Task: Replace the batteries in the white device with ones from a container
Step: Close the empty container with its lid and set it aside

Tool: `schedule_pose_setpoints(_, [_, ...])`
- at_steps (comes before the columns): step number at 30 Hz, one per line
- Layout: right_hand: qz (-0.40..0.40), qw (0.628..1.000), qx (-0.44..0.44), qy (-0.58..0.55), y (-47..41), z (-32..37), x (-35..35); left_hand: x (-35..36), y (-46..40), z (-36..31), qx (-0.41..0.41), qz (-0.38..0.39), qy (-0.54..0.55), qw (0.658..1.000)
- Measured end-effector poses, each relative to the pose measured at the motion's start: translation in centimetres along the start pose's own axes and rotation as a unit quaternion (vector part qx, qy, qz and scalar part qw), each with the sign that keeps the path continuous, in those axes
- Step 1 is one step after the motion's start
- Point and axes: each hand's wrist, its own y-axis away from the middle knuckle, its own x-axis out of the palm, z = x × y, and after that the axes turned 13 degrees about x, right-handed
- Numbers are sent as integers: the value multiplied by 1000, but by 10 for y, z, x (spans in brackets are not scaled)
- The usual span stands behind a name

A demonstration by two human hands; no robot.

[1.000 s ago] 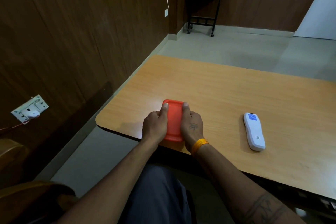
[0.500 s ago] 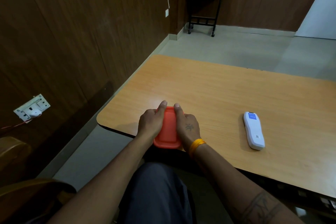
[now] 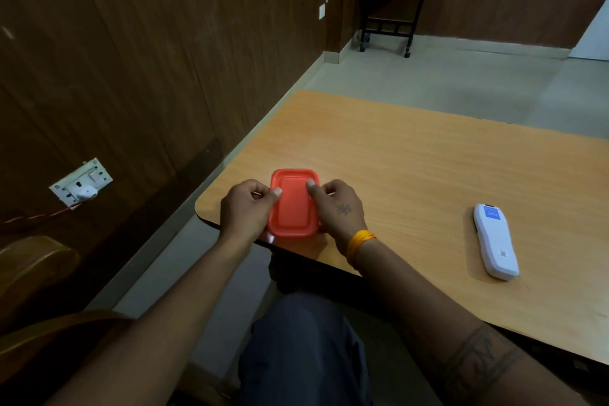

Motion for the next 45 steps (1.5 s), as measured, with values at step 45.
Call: schedule_pose_setpoints(45, [-52, 993, -42, -100, 29, -7, -78, 31, 18, -59, 79, 12, 158, 984])
